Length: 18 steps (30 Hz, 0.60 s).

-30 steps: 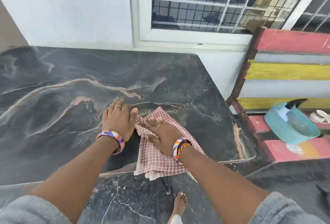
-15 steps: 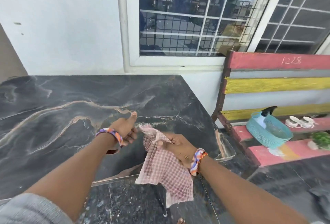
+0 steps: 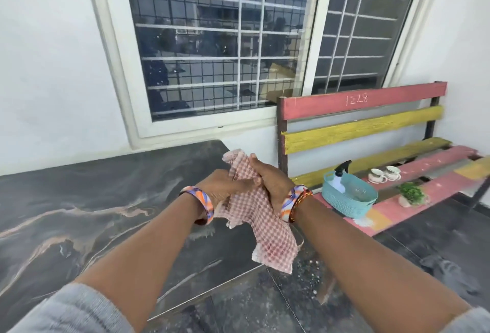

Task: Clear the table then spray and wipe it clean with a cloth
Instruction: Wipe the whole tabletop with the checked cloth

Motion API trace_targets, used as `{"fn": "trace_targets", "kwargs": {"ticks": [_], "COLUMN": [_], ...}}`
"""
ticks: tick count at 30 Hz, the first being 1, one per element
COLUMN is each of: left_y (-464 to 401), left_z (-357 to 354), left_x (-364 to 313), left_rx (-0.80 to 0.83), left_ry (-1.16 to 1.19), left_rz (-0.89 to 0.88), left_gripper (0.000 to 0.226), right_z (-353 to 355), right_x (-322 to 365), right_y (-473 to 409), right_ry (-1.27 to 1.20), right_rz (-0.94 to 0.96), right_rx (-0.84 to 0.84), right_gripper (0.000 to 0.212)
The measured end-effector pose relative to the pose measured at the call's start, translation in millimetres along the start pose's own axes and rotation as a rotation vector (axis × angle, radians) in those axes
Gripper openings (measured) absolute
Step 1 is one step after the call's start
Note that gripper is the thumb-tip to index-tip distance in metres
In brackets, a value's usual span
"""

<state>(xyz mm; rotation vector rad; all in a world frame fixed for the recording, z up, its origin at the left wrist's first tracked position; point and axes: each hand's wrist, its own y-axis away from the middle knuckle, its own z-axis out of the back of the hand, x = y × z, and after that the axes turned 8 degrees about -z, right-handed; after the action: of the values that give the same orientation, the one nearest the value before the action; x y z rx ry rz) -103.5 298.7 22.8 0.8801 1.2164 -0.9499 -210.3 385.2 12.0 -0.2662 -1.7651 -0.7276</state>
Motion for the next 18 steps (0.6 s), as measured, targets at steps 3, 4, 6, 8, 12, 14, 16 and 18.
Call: {"fn": "trace_targets", "kwargs": {"ticks": [3, 4, 6, 8, 12, 14, 16, 18], "left_y": [-23.7, -33.8, -55.2, -76.1, -119.8, -142.6, -164.2, -180.6], "left_z": [-17.5, -24.5, -40.1, -57.6, -99.7, -117.4, -134.0, -145.3], "left_x": [-11.6, -13.2, -17.0, -21.9, -27.2, -26.1, -26.3, -27.1], "left_rx": [-0.046, -0.038, -0.037, -0.071, -0.043, 0.051, 0.071, 0.018], "left_ry": [-0.048, -0.054, -0.044, 0.011, -0.057, -0.092, -0.176, -0.363], "left_rz": [-0.008, -0.025, -0.060, -0.069, -0.020, 0.004, 0.050, 0.104], "left_gripper": [0.026, 0.027, 0.031, 0.038, 0.046, 0.035, 0.037, 0.022], "right_z": [29.4, 41.4, 71.6, 107.4, 175.4, 206.3, 240.0, 270.7], "right_x": [13.6, 16.6, 19.8, 12.9, -8.6, -10.6, -8.3, -4.7], "right_y": [-1.5, -2.8, -5.8, -10.9, -12.9, -9.2, -5.9, -3.0], "right_ry": [-0.073, -0.068, -0.015, 0.079, 0.039, -0.080, -0.087, -0.185], "right_rz": [-0.058, -0.066, -0.081, -0.140, -0.245, -0.236, -0.122, -0.038], "right_rx": [0.092, 0.064, -0.037, -0.169, -0.215, -0.172, -0.239, -0.322], "right_gripper": [0.057, 0.057, 0.057, 0.062, 0.059, 0.045, 0.054, 0.059]}}
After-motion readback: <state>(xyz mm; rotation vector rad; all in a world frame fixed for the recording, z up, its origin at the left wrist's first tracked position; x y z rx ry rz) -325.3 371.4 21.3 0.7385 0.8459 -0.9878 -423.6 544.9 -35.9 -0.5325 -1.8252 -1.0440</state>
